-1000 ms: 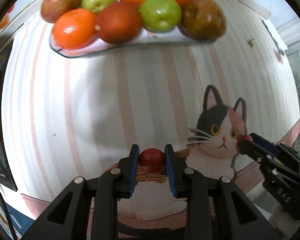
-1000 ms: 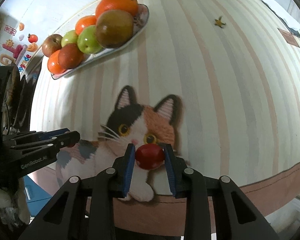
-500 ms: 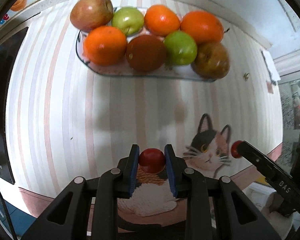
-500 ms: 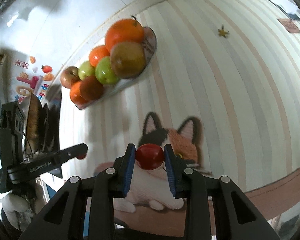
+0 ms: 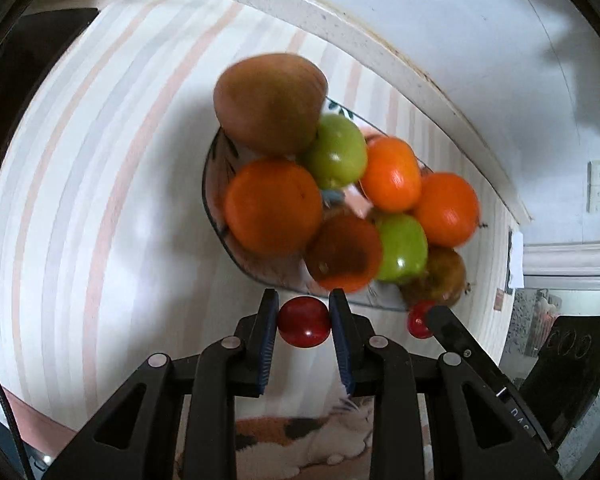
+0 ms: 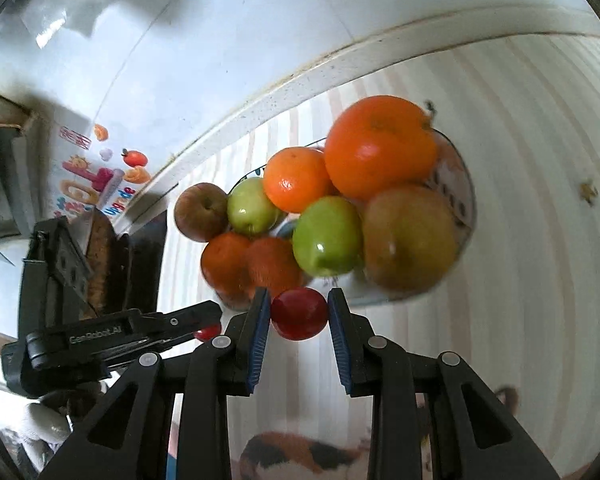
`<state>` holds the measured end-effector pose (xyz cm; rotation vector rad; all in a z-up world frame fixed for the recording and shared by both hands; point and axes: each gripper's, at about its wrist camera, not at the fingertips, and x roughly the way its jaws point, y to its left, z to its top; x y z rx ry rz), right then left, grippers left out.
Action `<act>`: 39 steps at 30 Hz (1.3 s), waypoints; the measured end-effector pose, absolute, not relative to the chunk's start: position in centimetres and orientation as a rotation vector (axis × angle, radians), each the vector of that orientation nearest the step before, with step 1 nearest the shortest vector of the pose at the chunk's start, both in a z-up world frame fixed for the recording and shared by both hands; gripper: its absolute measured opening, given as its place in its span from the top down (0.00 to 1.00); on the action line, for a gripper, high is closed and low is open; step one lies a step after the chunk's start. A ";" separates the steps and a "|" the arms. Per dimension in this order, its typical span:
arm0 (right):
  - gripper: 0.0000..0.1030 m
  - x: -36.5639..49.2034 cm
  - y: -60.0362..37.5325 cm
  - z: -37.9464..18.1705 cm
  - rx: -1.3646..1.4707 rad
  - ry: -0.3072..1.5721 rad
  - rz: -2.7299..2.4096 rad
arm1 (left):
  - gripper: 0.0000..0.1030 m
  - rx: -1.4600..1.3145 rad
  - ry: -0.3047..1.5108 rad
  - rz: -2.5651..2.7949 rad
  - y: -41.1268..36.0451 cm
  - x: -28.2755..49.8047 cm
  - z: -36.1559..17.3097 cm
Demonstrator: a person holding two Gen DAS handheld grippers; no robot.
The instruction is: Organize fruits
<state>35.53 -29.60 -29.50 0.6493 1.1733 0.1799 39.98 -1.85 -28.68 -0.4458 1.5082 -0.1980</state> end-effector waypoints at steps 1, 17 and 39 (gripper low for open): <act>0.69 36.0 -29.4 -29.7 0.633 1.179 0.179 | 0.77 -0.445 1.506 -0.196 -1.8 40.1 -28.7; 0.24 37.0 -28.0 -30.7 0.524 1.214 0.158 | 0.57 -0.259 1.428 -0.129 -3.4 40.7 -27.8; 0.05 31.9 -30.9 -23.0 0.268 1.187 -0.111 | 0.16 0.005 1.309 -0.011 -3.9 34.0 -21.6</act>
